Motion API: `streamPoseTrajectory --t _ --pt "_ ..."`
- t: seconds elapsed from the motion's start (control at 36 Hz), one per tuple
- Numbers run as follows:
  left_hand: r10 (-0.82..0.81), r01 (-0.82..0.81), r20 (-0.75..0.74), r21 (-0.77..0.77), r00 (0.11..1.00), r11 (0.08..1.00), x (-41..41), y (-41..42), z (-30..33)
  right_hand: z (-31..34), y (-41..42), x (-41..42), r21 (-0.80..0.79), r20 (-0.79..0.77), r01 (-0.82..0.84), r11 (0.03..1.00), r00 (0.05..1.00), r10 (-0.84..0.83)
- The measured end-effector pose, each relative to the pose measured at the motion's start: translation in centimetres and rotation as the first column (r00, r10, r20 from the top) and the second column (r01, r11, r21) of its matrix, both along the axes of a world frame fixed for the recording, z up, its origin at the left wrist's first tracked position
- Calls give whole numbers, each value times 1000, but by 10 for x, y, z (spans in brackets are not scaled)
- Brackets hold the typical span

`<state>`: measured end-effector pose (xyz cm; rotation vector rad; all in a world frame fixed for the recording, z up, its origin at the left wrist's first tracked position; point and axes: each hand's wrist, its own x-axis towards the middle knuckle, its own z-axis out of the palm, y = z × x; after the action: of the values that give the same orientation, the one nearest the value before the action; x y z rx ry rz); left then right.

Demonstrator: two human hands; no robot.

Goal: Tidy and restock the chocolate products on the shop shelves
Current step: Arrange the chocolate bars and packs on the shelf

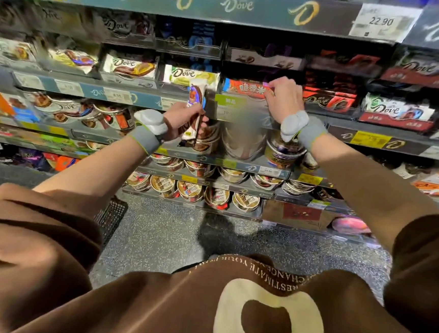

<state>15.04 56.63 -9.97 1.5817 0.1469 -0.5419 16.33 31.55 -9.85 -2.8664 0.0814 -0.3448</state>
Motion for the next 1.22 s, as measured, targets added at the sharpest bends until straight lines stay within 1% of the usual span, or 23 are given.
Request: streamPoseTrajectory --t 0.08,0.17,0.25,0.31,0.36,0.42,0.5,0.56,0.64,0.72,0.83,0.89,0.97,1.08,1.17,1.22 --pt "31 -30 -6 26 1000 999 6 3 1 -4 -1 3 -135 -22 -24 991 1000 22" --pt "38 -37 -23 31 999 999 14 6 -1 -5 -3 6 -198 -76 -15 980 997 0" --pt "30 -29 -24 50 999 998 21 9 -1 -1 -6 9 -218 -101 -6 976 995 -16" --pt "39 -36 -36 94 999 995 27 13 -5 3 -5 11 -208 -127 -2 978 992 -25" --pt "57 -55 -6 140 998 989 46 21 -27 7 -4 12 -178 -173 1 984 984 -32" --pt "80 -81 13 176 997 981 47 21 -29 9 -4 14 -138 -206 12 990 978 -41" --pt "72 -75 28 154 997 985 29 10 -8 13 -5 16 -81 -243 32 996 969 -51" --pt "62 -69 47 161 997 984 27 7 -7 14 -5 16 -30 -254 35 999 966 -41" --pt "62 -73 66 170 996 983 28 7 -9 12 -11 14 125 -235 -1 992 972 31" --pt "70 -84 78 188 994 979 26 5 -5 15 -16 9 282 -183 -23 959 980 78" --pt "98 -119 132 162 986 980 30 6 -8 19 -19 2 358 -50 -52 932 996 75" --pt "137 -161 153 159 979 974 31 4 -8 20 -21 0 425 22 -42 904 999 37" --pt "212 -232 173 105 962 967 35 0 -8 19 -22 -5 517 91 -27 856 996 -24" --pt "257 -278 185 102 949 955 38 -3 -7 19 -18 -17 638 94 -25 769 994 -46" --pt "221 -243 171 118 960 963 34 -6 -2 14 -17 -24 699 86 -9 715 994 -72" --pt "188 -203 155 89 970 975 31 -10 -3 9 -19 -30 744 47 7 668 997 -62"
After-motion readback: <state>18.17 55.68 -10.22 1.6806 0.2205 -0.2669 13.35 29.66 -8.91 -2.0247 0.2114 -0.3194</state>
